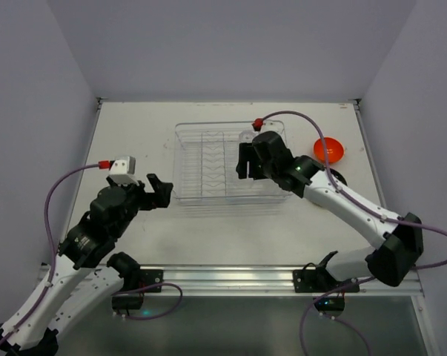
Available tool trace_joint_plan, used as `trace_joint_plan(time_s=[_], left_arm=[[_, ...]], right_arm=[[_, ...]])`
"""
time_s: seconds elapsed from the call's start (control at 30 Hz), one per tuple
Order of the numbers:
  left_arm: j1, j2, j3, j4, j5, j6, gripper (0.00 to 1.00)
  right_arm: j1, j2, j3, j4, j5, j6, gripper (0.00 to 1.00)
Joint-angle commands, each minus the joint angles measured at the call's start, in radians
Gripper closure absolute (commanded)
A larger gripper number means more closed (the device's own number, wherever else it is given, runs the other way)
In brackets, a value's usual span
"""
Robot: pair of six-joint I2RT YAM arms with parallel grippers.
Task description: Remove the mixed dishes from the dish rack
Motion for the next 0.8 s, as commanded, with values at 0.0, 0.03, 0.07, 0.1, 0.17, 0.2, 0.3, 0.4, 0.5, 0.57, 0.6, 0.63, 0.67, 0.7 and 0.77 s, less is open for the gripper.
trace_joint_plan(time_s=[0.0,0.03,0.07,0.1,0.17,0.2,0.3,0.4,0.5,0.57,0.6,0.63,0.67,0.7,0.77], left_arm=[[-0.006,0.008,-0.007,0.254,0.409,-0.013,0.0],[-0.007,0.02,-0.045,0.325,0.503,-0.058,0.0],[-0.006,0.031,-0.072,0.413,0.592,-0.084,0.0],[-0.006,0.048,-0.095,0.587,0.748,-0.119,0.0],[-0.007,0.102,-0.156,0.77,0.863,-0.231,0.0],[-0.007,0.12,-0.176,0.933,0.903,-0.268,0.0],[-0.016,0.191,-0.231,1.175,0.975,-0.385,0.0],[-0.062,0.232,-0.247,1.326,0.981,-0.46,0.0],[-0.107,0.257,-0.253,1.418,0.966,-0.478,0.0],[-0.154,0.274,-0.253,1.444,0.951,-0.48,0.03],[-0.17,0.281,-0.253,1.461,0.937,-0.48,0.04],[-0.191,0.284,-0.254,1.463,0.926,-0.484,0.07],[-0.196,0.287,-0.254,1.464,0.918,-0.486,0.13],[-0.199,0.295,-0.257,1.469,0.909,-0.489,0.15],[-0.205,0.303,-0.261,1.477,0.908,-0.497,0.23]], right_arm=[[-0.001,-0.198,-0.041,0.114,-0.135,0.026,1.0],[-0.001,-0.24,-0.063,0.181,-0.175,0.034,1.0],[-0.001,-0.28,-0.113,0.219,-0.216,0.041,1.0],[0.0,-0.321,-0.138,0.258,-0.256,0.06,1.0],[-0.001,-0.427,-0.201,0.354,-0.35,0.078,1.0],[-0.001,-0.458,-0.219,0.381,-0.375,0.097,1.0],[-0.001,-0.548,-0.272,0.453,-0.454,0.124,1.0],[0.0,-0.597,-0.301,0.499,-0.526,0.137,1.0],[-0.001,-0.608,-0.316,0.528,-0.568,0.149,1.0],[-0.001,-0.613,-0.333,0.542,-0.597,0.154,1.0],[-0.001,-0.616,-0.338,0.572,-0.608,0.157,1.0],[-0.001,-0.619,-0.351,0.598,-0.622,0.157,1.0],[-0.001,-0.622,-0.358,0.609,-0.631,0.158,1.0],[-0.001,-0.625,-0.365,0.625,-0.664,0.161,1.0],[-0.001,-0.628,-0.384,0.674,-0.7,0.166,1.0]])
